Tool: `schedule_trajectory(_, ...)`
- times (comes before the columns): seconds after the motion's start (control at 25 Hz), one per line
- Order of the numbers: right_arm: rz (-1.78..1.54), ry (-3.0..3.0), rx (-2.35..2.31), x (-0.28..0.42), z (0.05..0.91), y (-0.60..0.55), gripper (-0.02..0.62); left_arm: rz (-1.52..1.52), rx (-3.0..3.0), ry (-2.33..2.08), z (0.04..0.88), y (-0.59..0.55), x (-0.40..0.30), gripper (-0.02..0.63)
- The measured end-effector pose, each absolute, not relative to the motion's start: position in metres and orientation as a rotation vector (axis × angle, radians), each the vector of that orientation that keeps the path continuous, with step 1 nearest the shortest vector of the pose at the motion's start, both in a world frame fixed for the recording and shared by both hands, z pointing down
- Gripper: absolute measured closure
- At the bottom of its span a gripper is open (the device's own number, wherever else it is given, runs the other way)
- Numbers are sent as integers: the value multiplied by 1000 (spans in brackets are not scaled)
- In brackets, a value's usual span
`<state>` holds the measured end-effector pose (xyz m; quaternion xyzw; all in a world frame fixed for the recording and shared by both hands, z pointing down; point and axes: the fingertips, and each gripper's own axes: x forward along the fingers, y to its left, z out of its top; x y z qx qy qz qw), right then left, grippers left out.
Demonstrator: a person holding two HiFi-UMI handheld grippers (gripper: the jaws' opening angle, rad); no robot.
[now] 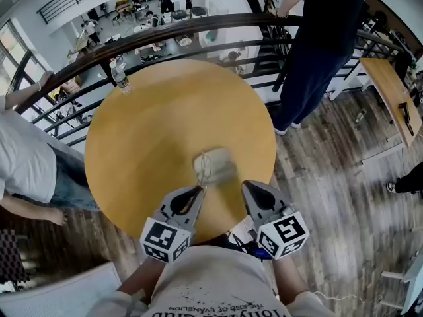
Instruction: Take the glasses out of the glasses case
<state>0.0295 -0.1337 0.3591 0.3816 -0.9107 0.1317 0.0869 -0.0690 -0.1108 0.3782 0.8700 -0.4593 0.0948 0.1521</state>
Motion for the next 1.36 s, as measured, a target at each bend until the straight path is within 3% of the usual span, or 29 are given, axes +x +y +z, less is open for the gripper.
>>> schedule_trajectory(1.36, 443, -2679, 1127, 27, 364, -136, 571, 299, 2525, -1290, 377, -109, -65, 574)
